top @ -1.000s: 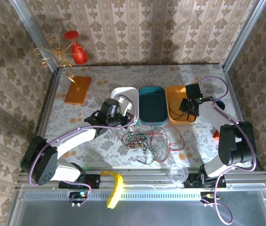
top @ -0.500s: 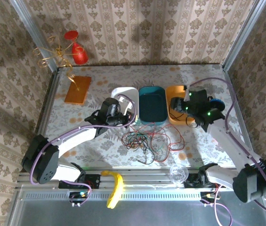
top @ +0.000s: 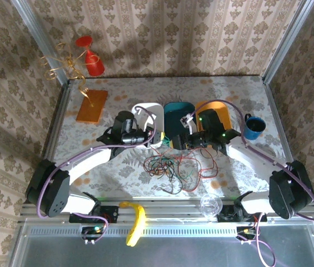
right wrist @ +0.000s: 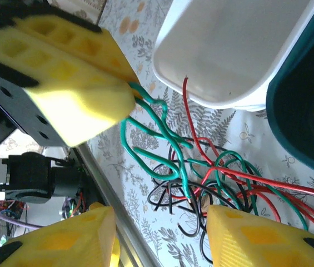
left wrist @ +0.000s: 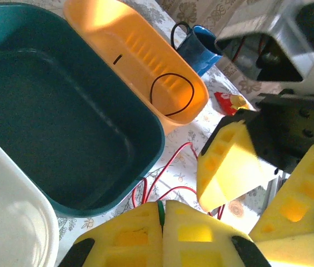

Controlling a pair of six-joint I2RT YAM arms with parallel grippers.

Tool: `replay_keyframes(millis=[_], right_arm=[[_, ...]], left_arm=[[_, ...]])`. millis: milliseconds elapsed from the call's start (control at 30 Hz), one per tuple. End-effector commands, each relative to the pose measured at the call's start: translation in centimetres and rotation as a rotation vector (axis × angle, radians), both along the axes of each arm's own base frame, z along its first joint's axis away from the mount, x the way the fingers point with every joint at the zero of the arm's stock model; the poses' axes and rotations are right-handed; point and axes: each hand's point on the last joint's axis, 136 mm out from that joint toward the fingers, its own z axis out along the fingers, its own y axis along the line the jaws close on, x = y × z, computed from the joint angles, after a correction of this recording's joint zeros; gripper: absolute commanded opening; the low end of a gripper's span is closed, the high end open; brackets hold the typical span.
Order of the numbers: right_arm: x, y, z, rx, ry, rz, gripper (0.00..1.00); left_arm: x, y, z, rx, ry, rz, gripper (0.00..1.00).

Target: Untangle the cables

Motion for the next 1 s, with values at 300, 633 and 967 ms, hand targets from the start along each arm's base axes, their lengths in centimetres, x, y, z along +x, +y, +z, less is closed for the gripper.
replay_keyframes(millis=[300,633,967], right_arm=[[-0.1,1.4,0.4,0.061,0.034,0.102,0.50],[0.9,2.1,0.1,0.099,0.043,0.089,0.41],[1.7,1.4,-0.3,0.063,0.021,0.018,0.05]], left_arm=[[-0.1,-0.2,2.8,-0.089,-0.003,-0.030,0.00],[0.0,-0.2,3.3,-0.114,0.004,-0.026,0.00],[0.3,0.3,3.1,-0.125,0.008,0.010,0.00]])
